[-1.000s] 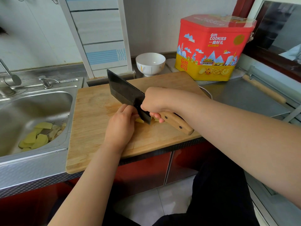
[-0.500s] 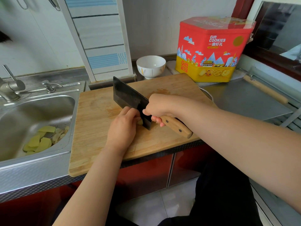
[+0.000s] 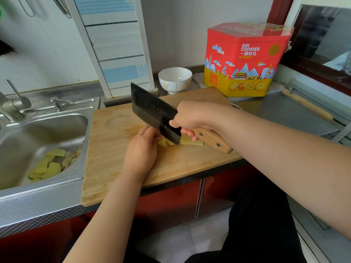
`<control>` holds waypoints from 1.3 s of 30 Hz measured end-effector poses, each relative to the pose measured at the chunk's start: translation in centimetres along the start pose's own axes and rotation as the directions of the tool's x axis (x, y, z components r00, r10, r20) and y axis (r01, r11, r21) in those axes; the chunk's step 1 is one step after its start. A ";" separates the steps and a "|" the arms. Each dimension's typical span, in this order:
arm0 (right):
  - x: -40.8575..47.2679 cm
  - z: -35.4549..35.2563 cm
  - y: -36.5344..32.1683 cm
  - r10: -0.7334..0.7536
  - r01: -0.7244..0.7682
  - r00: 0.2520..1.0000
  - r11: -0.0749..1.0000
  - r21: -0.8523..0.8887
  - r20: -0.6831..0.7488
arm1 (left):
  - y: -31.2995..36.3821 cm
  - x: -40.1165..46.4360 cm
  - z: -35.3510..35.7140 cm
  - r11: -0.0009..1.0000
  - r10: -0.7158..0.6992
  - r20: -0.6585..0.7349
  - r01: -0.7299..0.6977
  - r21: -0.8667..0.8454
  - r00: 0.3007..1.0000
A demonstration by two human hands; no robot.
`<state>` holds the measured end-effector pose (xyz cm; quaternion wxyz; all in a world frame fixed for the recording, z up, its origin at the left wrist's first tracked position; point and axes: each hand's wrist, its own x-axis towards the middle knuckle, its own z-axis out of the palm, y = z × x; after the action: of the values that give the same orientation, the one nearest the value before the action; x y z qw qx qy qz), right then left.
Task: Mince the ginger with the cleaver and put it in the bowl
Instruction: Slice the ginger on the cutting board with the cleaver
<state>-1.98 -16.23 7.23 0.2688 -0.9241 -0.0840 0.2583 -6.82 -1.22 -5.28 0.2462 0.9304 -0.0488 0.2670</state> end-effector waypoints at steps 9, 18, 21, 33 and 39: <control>0.0 0.5 -1.2 0.014 -0.012 1.000 0.997 -0.078 0.019 | -0.1 -0.1 -0.2 1.000 -0.009 -0.025 0.009 0.004 1.000; 0.8 1.1 -1.2 0.069 -0.068 0.997 0.997 -0.028 0.038 | -0.3 -0.1 0.1 1.000 0.003 0.000 -0.003 0.017 1.000; 0.8 1.2 -1.2 0.061 -0.060 0.998 0.997 -0.045 0.032 | -0.5 -0.1 0.1 1.000 0.006 0.009 -0.006 0.015 1.000; 0.5 1.5 -1.1 0.034 -0.032 0.999 0.996 -0.087 0.016 | -0.5 -0.2 0.0 1.000 0.003 0.019 -0.003 0.027 1.000; 0.1 0.7 -1.0 0.017 -0.018 1.000 0.998 -0.068 -0.013 | -0.4 -0.1 0.0 1.000 -0.007 0.026 0.007 0.011 1.000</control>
<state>-2.33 -15.05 7.23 0.2354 -0.9350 -0.0830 0.2520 -6.76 -0.86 -5.52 0.2413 0.9353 -0.0474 0.2544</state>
